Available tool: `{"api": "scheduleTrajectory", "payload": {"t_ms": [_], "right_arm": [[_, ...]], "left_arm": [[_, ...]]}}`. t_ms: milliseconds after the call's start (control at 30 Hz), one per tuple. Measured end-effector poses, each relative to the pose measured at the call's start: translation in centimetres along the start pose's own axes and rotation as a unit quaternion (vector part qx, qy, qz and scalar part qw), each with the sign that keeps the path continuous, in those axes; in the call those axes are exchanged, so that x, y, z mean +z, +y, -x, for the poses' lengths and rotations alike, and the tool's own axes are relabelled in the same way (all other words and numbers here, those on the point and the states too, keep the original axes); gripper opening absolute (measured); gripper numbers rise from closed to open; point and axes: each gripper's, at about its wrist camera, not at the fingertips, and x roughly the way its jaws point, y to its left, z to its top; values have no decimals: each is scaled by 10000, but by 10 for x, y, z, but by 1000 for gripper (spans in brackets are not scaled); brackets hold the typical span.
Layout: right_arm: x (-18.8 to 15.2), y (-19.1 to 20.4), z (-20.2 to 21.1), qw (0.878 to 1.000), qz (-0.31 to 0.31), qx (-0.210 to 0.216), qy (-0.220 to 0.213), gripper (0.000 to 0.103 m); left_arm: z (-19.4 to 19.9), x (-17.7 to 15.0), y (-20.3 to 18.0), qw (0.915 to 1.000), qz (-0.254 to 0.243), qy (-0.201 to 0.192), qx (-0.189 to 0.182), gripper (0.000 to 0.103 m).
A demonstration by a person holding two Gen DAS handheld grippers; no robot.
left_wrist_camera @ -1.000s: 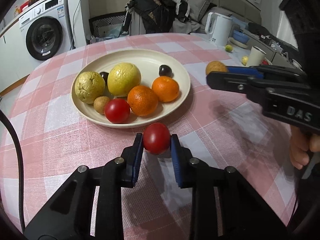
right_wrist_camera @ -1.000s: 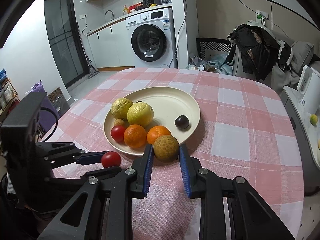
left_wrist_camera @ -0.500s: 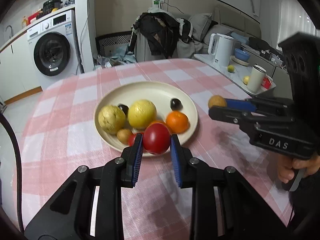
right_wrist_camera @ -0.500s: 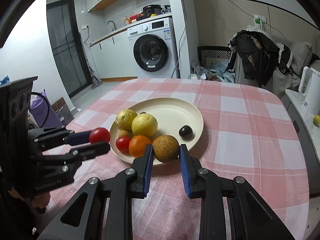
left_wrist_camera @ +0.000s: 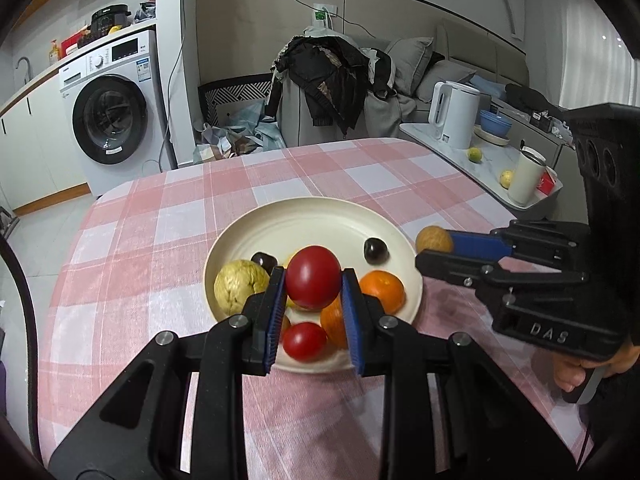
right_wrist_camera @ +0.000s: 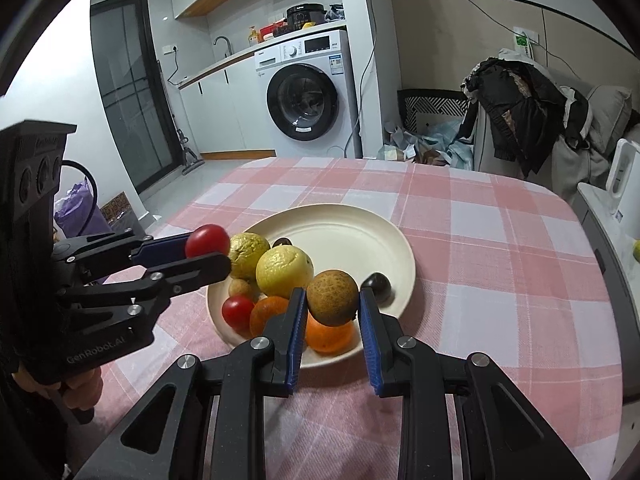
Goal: Organize fruits
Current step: 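Carry the kiwi and tomato over the plate with both tools, then open both tools to release the kiwi and tomato onto the plate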
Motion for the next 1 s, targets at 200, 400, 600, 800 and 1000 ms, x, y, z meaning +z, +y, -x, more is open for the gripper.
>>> {"api": "scheduleTrajectory", "payload": {"t_ms": [200, 400, 600, 800, 1000], "right_arm": [[4, 2, -18, 9999, -5, 31, 123, 27], [6, -1, -35, 9998, 15, -28, 203, 27], [5, -7, -44, 9997, -58, -98, 232, 27], [4, -9, -40, 9997, -27, -181, 153, 33], [6, -20, -24, 9995, -179, -278, -20, 50]], "left_arm": [[-17, 7, 1, 10000, 37, 52, -22, 24], [-40, 15, 1, 10000, 29, 90, -22, 24], [-57, 19, -2, 9999, -63, 134, -14, 24], [-70, 20, -3, 9997, -94, 203, -54, 24], [-78, 20, -6, 9995, -74, 262, -144, 24]]}}
